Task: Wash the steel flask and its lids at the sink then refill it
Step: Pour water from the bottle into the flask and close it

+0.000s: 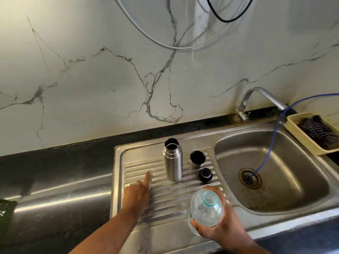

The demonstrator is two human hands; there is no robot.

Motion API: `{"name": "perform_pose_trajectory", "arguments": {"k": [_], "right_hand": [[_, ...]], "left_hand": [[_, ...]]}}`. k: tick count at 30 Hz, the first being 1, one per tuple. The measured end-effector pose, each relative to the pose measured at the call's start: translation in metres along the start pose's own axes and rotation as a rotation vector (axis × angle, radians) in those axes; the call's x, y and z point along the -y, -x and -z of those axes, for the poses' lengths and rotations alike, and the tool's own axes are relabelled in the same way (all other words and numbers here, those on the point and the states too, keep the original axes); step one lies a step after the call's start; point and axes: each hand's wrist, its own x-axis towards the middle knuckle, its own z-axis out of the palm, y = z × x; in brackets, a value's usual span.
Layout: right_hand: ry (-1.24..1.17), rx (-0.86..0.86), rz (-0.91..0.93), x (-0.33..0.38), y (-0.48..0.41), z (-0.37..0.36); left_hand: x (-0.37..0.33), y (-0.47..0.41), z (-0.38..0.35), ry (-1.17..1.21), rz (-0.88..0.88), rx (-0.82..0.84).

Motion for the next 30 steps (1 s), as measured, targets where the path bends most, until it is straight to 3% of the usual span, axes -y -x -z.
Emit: {"name": "perform_pose_trajectory", "arguments": {"k": [3,5,8,11,13,17,23,30], "right_hand": [[-0.008,0.013,0.005,0.0,-0.001,0.0],[-0.016,0.011,0.008,-0.001,-0.001,-0.001],[-0.024,0.011,-0.002,-0.004,-0.001,-0.001],[-0.075,0.029,-0.033,-0.013,0.0,-0.007],[-0.101,0.018,-0.062,-0.021,0.003,-0.014],[-0.045,-0.034,-0.106,-0.03,0.008,-0.022],[-0.099,-0.054,-0.135,-0.032,0.007,-0.01],[-0.213,-0.163,-0.143,-0.003,0.019,0.051]], "left_hand": [[0.003,0.0,-0.007,0.041,0.007,-0.01],[0.003,0.0,-0.003,0.142,0.107,-0.03],[0.002,0.002,0.019,0.498,0.234,-0.21],[-0.012,0.003,0.055,1.002,0.06,-0.306],[-0.03,-0.002,0.077,1.191,-0.035,-0.313],[-0.05,-0.023,0.1,1.435,-0.055,-0.28],[-0.057,-0.019,0.114,1.295,-0.024,-0.321],[-0.085,0.059,0.098,1.196,-0.313,-0.285]]}}
